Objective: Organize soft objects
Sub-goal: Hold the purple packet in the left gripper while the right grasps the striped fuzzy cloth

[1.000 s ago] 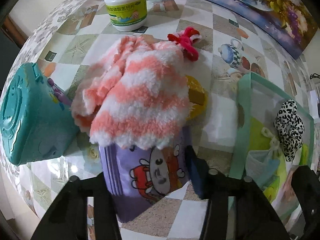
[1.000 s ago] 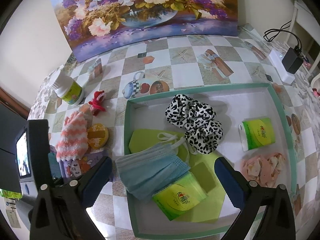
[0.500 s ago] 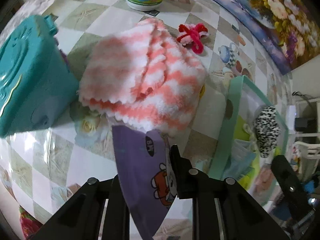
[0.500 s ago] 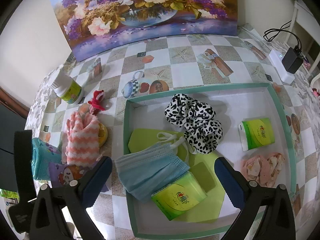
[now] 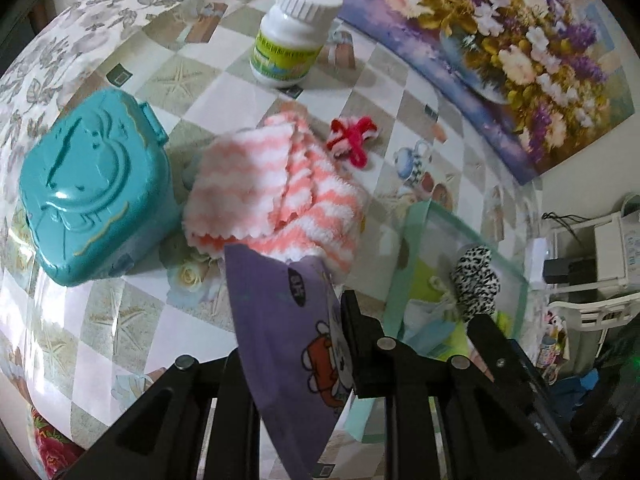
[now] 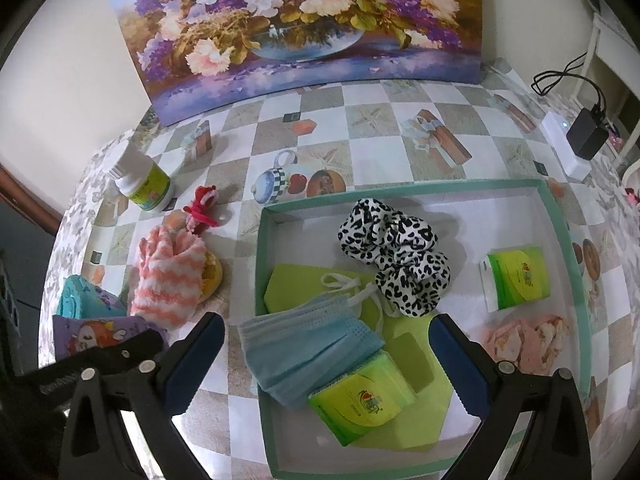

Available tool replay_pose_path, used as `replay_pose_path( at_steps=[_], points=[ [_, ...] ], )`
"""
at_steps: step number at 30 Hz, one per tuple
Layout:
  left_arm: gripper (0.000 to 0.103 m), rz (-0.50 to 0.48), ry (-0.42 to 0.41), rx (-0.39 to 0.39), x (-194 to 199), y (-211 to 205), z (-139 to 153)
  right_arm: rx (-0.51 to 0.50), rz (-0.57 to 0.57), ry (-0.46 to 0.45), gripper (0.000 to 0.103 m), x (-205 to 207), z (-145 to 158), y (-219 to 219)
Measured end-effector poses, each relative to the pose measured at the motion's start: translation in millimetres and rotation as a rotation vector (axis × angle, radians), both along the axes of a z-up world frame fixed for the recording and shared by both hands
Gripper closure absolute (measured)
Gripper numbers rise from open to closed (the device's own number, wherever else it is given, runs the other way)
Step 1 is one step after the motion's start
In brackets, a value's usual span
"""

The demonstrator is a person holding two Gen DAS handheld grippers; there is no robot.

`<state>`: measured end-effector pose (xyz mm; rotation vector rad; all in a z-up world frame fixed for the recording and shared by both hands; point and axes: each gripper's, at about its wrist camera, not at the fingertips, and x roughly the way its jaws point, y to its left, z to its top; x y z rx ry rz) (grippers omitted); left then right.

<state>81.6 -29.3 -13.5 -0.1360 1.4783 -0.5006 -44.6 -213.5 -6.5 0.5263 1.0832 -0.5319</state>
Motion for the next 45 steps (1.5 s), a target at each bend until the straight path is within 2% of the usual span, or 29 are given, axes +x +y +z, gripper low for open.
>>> replay_pose_path(
  at_steps=[9, 14, 20, 26, 35, 41, 45],
  points=[
    [0.083, 0.001, -0.025, -0.062, -1.0, 2.1, 21.2, -0.013, 0.001, 0.007, 0.000, 3.0, -2.4, 1.1],
    [0.083, 0.008, 0.002, -0.055, -5.3, 7.0, 11.9, 0.003, 0.025, -0.026, 0.000, 8.3, 0.1, 5.7],
    [0.083, 0.089, 0.070, -0.032, -1.4, 25.5, -8.3, 0.069, 0.097, -0.100, 0.002, 27.4, -3.5, 21.9],
    [0.083, 0.180, 0.083, -0.016, 4.7, 43.3, -14.0, 0.100, 0.188, -0.118, 0.019, 51.2, -15.1, 44.9],
    [0.083, 0.283, 0.113, 0.001, 10.7, 63.4, -23.6, 0.118, 0.289, -0.060, 0.037, 79.1, -44.4, 71.5],
    [0.083, 0.297, 0.138, 0.001, 13.2, 64.9, -29.4, 0.125, 0.347, -0.015, 0.057, 85.9, -63.0, 83.9],
    [0.083, 0.301, 0.144, 0.000, 13.9, 64.4, -30.4, 0.124, 0.370, -0.010, 0.077, 85.9, -68.7, 87.0]
  ],
)
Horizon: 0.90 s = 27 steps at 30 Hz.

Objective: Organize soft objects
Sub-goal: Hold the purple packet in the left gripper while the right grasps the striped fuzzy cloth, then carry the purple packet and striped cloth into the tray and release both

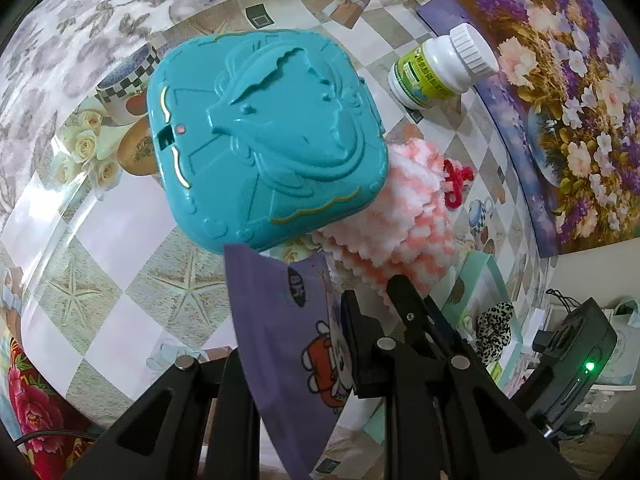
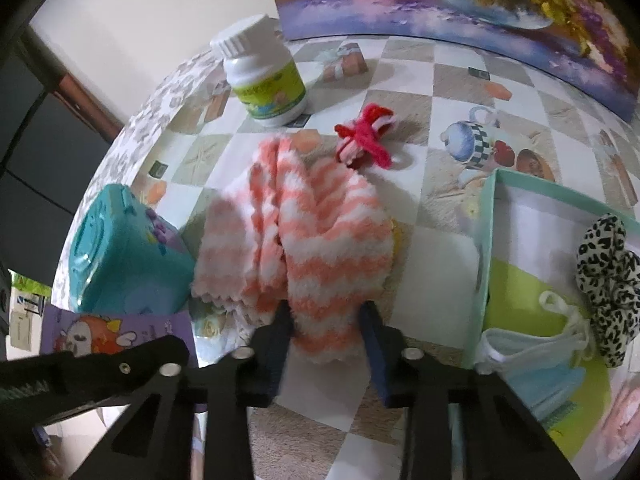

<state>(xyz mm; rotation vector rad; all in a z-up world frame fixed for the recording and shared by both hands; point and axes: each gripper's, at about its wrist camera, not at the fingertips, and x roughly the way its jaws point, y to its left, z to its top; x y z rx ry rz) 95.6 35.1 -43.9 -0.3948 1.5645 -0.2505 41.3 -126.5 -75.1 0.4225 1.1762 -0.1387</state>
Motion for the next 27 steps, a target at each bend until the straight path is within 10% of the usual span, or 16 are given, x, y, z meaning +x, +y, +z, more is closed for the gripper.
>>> replay_pose_path(
  at_steps=[3, 27],
  points=[
    [0.083, 0.002, 0.003, -0.005, 1.0, -0.2, -0.8, 0.013, 0.009, -0.023, 0.092, -1.1, 4.2, -0.5],
    [0.083, -0.035, -0.136, -0.104, 6.8, -13.8, 36.8, 0.132, -0.031, -0.355, 0.096, -28.1, 97.2, -20.6]
  ],
)
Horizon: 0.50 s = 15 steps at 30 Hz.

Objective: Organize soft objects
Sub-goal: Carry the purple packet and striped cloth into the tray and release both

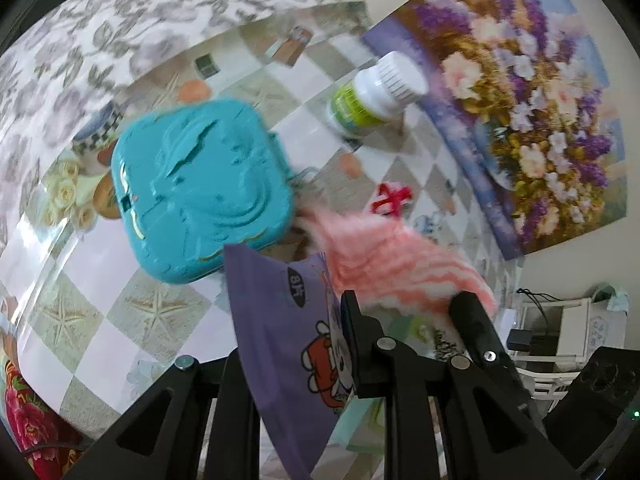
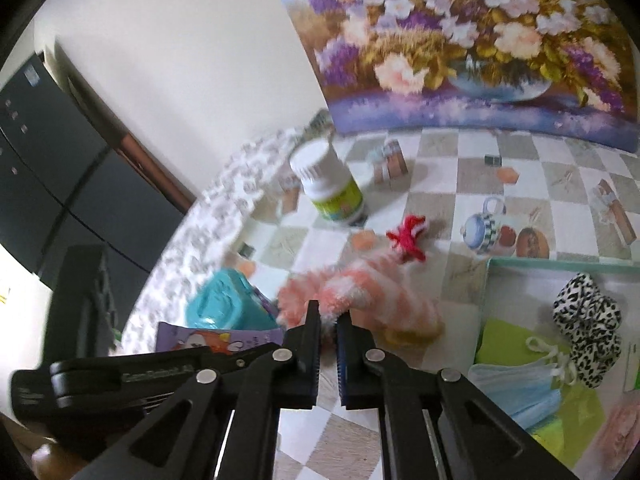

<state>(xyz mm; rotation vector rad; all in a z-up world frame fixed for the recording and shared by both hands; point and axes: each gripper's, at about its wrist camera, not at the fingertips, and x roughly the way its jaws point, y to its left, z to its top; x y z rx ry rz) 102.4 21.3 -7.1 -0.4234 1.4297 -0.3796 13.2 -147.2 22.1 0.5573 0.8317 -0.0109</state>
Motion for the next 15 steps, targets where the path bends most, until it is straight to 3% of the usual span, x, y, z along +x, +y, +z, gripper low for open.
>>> replay_pose_path(
  at_steps=[15],
  points=[
    [0.083, -0.065, -0.189, -0.090, -9.0, -14.8, 44.0, -0.003, -0.125, -0.257, 0.096, -58.0, 83.8, -32.6]
  ],
)
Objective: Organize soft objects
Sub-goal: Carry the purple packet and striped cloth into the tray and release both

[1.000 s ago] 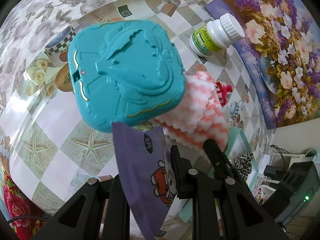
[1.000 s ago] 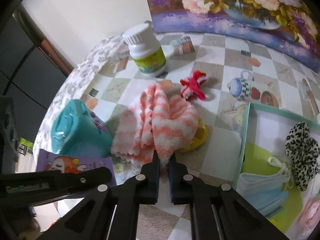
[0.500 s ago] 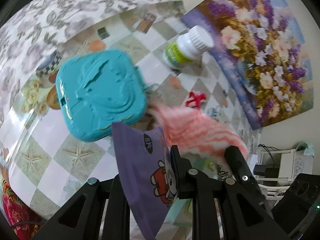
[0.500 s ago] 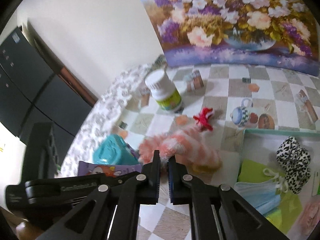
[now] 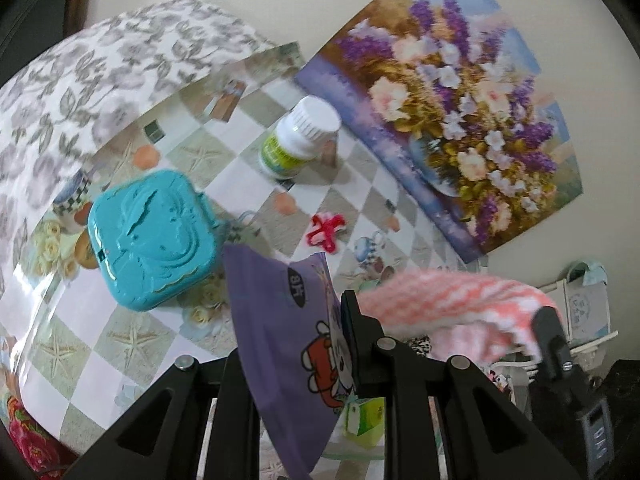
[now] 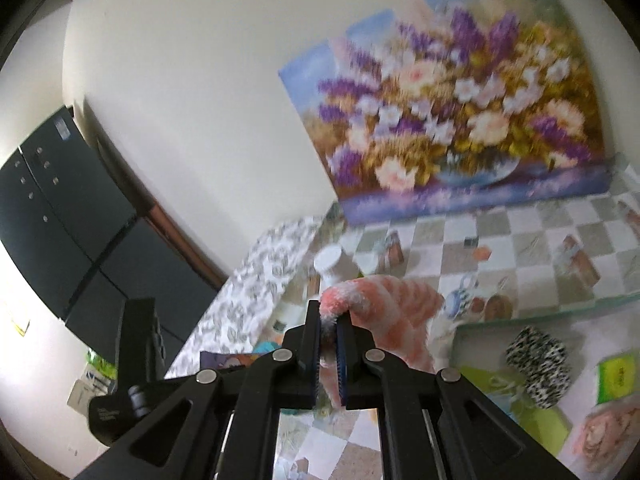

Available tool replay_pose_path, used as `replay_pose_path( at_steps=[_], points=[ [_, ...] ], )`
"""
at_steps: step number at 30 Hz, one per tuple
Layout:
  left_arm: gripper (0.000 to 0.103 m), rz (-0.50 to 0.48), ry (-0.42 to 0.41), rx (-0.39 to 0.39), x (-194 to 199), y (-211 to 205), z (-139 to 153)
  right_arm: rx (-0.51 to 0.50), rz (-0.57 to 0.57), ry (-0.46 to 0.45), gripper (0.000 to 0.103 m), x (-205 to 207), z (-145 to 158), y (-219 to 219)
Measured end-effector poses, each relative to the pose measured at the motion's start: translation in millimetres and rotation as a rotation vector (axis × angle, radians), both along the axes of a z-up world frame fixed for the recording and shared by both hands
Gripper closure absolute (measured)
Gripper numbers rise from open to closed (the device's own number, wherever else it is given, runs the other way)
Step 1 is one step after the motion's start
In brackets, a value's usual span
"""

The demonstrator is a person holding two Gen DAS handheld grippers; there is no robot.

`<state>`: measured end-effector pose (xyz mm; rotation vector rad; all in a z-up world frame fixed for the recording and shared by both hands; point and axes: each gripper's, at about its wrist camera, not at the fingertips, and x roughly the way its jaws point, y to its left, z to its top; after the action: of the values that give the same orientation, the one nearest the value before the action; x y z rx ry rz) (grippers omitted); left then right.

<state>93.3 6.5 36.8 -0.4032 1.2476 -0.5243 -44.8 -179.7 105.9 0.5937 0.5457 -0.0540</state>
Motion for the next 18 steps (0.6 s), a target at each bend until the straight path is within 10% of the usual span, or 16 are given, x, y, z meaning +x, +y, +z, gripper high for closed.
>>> replay_pose_path(
  at_steps=[18],
  points=[
    [0.083, -0.260, -0.234, -0.026, -52.7, -73.2, 40.9, -0.150, -0.400, -0.146, 0.096, -118.3, 67.6, -65.5]
  ],
)
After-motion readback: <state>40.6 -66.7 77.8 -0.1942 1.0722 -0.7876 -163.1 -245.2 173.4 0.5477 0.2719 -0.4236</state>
